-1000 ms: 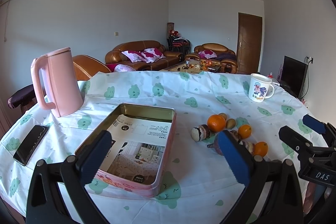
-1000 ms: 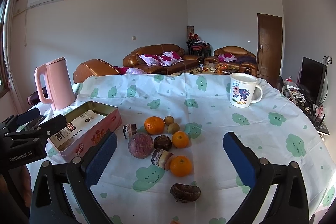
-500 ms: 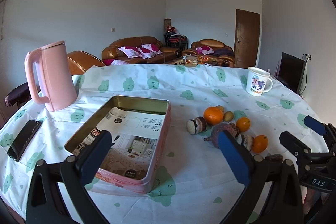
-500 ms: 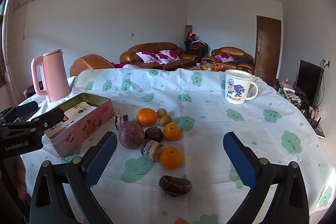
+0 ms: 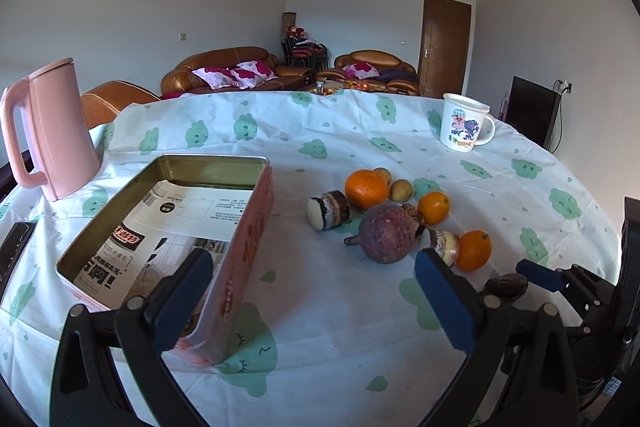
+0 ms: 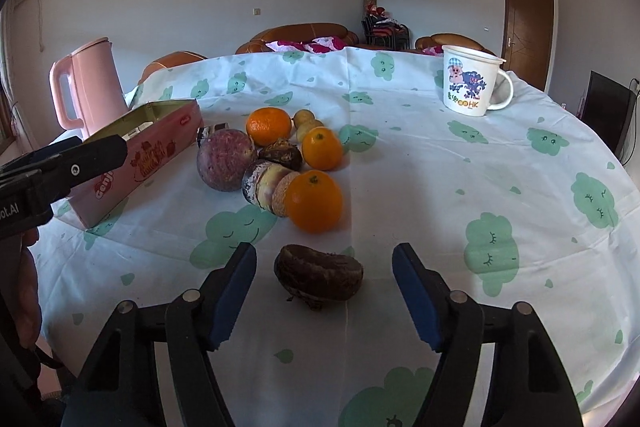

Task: Organize fruits
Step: 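Lower the right gripper onto the dark brown dried fruit and close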

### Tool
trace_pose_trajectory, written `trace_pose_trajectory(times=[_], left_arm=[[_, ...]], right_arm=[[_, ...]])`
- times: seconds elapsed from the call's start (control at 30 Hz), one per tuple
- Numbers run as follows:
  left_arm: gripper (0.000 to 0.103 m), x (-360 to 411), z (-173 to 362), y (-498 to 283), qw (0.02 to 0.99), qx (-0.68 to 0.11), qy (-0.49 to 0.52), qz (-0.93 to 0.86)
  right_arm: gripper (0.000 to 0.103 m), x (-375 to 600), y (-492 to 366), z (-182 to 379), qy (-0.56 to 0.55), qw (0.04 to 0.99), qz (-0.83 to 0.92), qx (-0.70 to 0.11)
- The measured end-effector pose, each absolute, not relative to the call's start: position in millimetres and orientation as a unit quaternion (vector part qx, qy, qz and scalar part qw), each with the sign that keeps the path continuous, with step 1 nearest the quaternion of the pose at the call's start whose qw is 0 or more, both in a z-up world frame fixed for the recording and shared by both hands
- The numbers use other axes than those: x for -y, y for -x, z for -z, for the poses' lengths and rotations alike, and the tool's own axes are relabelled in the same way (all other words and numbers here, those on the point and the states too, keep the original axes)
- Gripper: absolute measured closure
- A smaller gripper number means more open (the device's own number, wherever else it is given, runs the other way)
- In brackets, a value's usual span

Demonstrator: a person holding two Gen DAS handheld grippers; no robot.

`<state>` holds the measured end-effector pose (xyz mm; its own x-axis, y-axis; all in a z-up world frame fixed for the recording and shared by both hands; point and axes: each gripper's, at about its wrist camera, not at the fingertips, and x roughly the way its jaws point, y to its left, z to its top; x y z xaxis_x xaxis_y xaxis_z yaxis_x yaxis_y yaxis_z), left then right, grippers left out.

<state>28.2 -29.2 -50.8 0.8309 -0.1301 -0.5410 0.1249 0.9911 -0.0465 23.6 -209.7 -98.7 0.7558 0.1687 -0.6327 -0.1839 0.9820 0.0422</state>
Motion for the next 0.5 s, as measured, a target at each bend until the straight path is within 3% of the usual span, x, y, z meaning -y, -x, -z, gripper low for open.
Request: trace_pose_trajectory(times=[0.1, 0.3, 0.5], left_arm=[[0.000, 34, 51, -34, 0.952, -0.294, 0.003, 0.083], [0.005, 51, 58, -56, 0.941, -0.320, -0.006, 0.108], [0.016, 67, 70, -86, 0.928, -0.355, -0.002, 0.115]], right_arm=[[0.058, 212, -27, 99, 0.000, 0.934, -0.101, -0.342], [0.058, 216, -24, 92, -0.015, 0.940, -0.107, -0.323], [0.058, 228, -26, 83, -0.029, 0.947, -0.099, -0.303]])
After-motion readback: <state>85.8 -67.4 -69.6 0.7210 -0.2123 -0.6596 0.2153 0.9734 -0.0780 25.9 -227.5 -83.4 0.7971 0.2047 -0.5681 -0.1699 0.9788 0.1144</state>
